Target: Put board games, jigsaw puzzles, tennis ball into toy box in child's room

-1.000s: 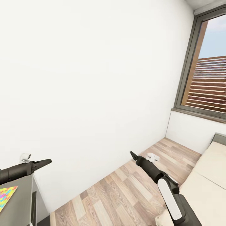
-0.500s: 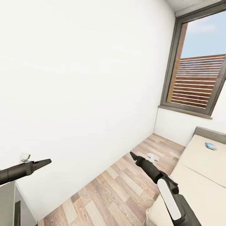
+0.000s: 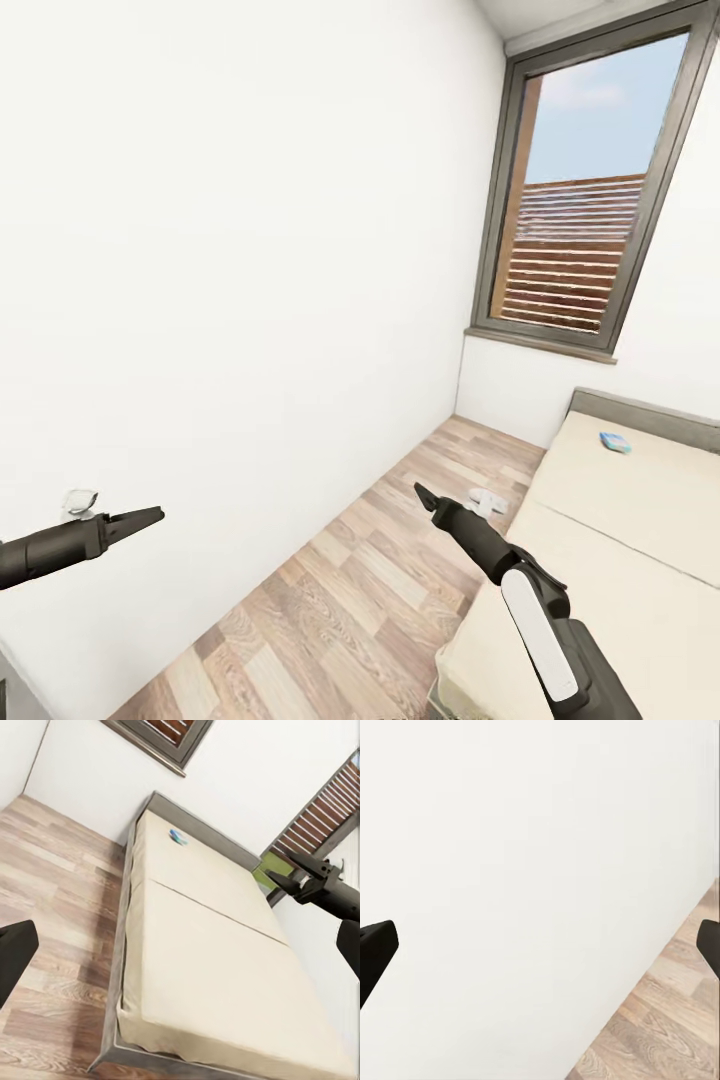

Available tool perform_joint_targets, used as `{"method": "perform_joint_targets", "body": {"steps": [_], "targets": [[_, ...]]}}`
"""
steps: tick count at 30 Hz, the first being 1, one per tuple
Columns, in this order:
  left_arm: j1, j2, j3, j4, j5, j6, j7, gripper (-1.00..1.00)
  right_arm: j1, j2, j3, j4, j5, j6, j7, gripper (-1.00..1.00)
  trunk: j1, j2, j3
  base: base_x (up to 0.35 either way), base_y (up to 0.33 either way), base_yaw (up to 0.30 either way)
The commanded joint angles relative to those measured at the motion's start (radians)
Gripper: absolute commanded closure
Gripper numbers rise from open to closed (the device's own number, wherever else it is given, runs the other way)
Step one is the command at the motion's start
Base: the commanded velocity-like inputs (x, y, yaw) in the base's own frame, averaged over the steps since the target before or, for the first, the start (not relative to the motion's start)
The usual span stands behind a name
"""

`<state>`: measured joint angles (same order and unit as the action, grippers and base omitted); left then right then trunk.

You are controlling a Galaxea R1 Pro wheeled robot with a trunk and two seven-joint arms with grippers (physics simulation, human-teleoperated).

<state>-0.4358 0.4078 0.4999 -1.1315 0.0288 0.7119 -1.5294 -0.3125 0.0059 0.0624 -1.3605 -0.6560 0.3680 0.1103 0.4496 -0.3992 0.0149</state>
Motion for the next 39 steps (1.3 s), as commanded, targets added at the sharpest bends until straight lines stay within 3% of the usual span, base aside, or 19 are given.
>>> {"method": "perform_joint_targets", "body": {"steps": [1,12,23,39], "targets": [[0.000,0.000,0.000,0.000,0.000,0.011,-0.004,-1.00,0.000,0.001,-0.001,0.000,-0.005,0.005,0.002,-1.00,0.000,-0.001,-0.001,0.000,0.000,-0.245],[0.000,0.001,0.002,0.001,-0.001,0.011,-0.004,-1.00,-0.001,0.003,-0.001,0.002,-0.002,0.004,0.000,-1.00,0.000,-0.001,-0.010,0.000,0.010,-0.245],[0.000,0.000,0.002,0.001,-0.001,0.012,-0.003,-1.00,-0.002,0.003,-0.002,0.003,-0.001,0.003,0.001,-1.00,0.000,-0.001,-0.019,0.015,0.181,-0.247],[0.000,0.000,0.003,0.001,0.000,0.011,-0.004,-1.00,-0.002,0.003,-0.001,0.003,0.002,0.003,0.001,-1.00,0.000,-0.001,-0.029,0.243,0.123,-0.255]]}}
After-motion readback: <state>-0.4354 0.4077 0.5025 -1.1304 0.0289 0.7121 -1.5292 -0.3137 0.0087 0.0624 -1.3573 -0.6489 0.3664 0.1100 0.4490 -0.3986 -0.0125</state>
